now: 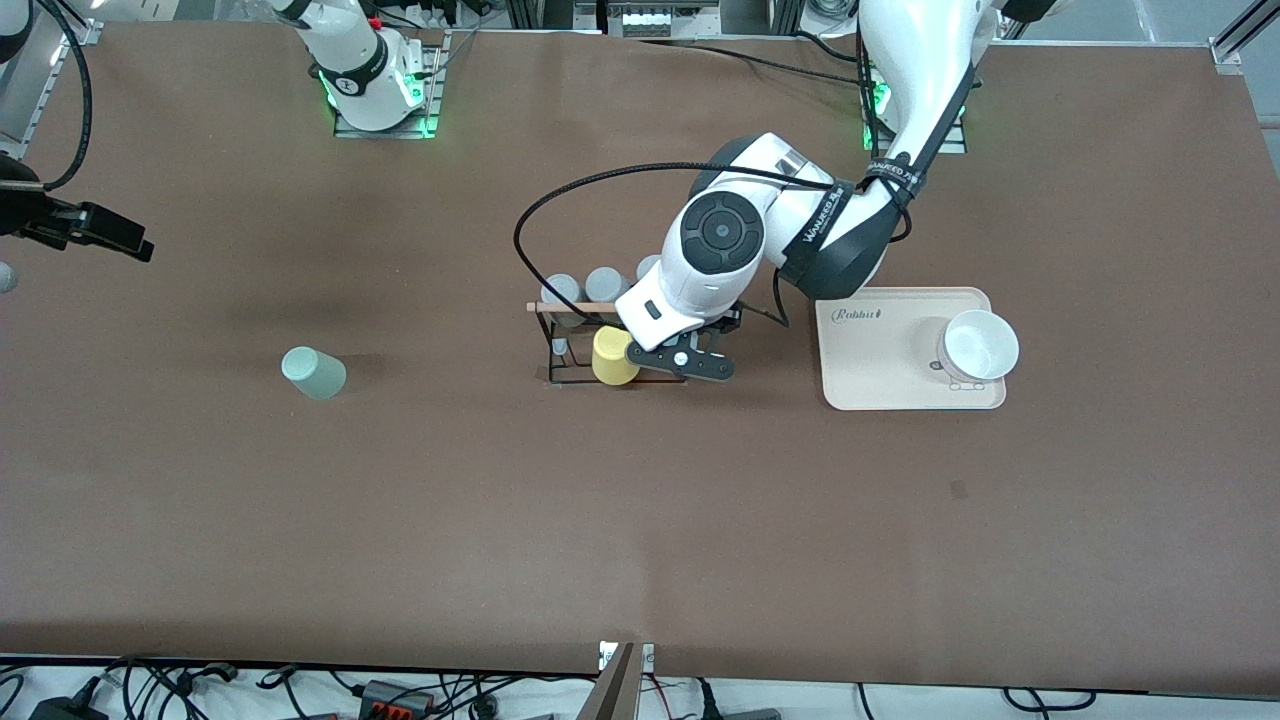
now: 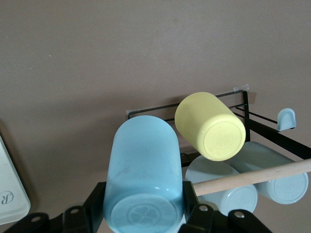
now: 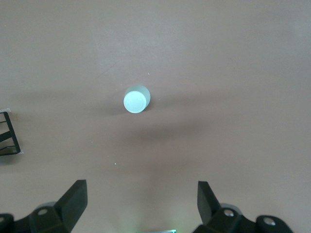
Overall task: Hang scattered cups on rack with three cups
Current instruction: 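Lower the light blue cup onto a rack peg and open the left gripper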
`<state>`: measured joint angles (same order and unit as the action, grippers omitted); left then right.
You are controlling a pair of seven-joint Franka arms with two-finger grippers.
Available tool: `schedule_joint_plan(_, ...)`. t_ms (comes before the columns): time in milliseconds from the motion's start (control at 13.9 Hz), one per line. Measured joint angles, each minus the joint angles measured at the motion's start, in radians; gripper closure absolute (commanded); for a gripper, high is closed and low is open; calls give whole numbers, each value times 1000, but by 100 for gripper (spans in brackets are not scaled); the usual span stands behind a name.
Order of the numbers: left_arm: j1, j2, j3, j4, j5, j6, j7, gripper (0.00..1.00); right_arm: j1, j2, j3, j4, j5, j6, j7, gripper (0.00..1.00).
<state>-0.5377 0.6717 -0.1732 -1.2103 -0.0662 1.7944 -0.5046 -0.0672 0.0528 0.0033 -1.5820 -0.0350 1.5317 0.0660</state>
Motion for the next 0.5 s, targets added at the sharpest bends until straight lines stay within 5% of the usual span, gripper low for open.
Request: schedule_joint_plan(503, -11, 21, 3, 2, 6, 5, 0, 66, 0, 0, 0, 0, 0, -1, 0, 0)
